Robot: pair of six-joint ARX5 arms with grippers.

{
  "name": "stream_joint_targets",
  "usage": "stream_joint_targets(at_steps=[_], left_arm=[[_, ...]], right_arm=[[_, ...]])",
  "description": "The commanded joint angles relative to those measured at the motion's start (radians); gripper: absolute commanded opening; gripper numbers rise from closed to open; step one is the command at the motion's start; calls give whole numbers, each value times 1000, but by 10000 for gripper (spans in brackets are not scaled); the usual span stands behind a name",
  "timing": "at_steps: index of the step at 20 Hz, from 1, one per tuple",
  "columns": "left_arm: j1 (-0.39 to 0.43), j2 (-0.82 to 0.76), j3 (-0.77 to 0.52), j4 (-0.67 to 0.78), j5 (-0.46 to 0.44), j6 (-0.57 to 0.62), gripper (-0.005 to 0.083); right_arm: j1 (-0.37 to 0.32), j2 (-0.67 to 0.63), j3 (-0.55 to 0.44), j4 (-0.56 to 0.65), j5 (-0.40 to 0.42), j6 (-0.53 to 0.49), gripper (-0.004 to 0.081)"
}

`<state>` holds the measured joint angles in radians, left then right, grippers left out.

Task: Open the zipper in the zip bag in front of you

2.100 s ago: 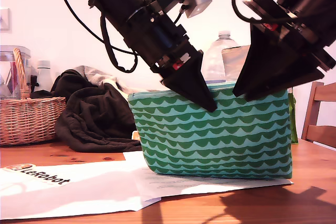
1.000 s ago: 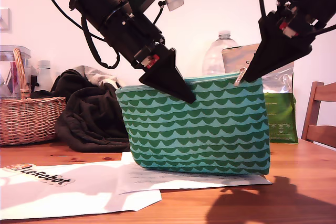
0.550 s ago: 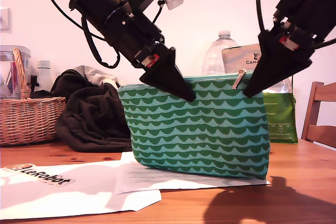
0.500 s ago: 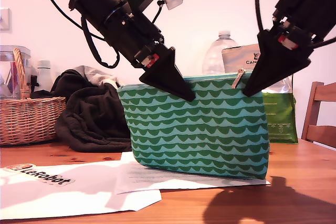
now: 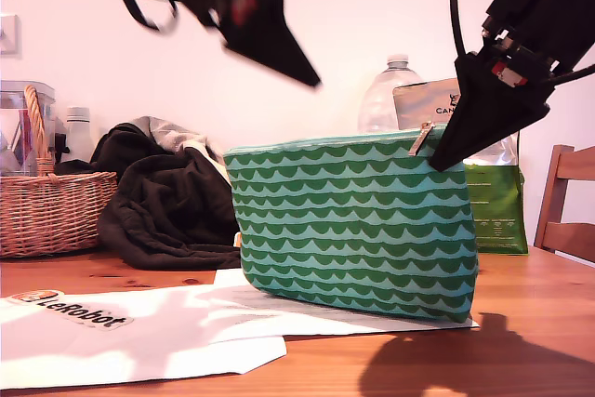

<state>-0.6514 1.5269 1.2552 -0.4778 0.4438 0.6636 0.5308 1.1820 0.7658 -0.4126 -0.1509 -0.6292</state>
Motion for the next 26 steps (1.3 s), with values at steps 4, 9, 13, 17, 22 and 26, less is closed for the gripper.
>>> stream_joint_targets(at_steps=[4,9,13,17,22,26], left_arm=[[48,-24,-54,40,137,-214,-19],[43,-147,-362,470,99,-418,-19],[-23,-280,-637,879,-30,-574,-19],[-115,-248,-722,1033,-86,-613,-19],[-182,-136,-719,1115,-132,-668,64],[-205,-83,-718,1152,-193,-674,227]], right_arm=[[-2,2,-2,7,-8,5,-13],[-2,2,-2,8,-8,34,-13],[-3,2,-2,10,-31,58,-13],[-3,2,-2,11,-68,67,-13],[-3,2,-2,13,-87,84,-13],[-1,2,-2,36,-87,114,-13]])
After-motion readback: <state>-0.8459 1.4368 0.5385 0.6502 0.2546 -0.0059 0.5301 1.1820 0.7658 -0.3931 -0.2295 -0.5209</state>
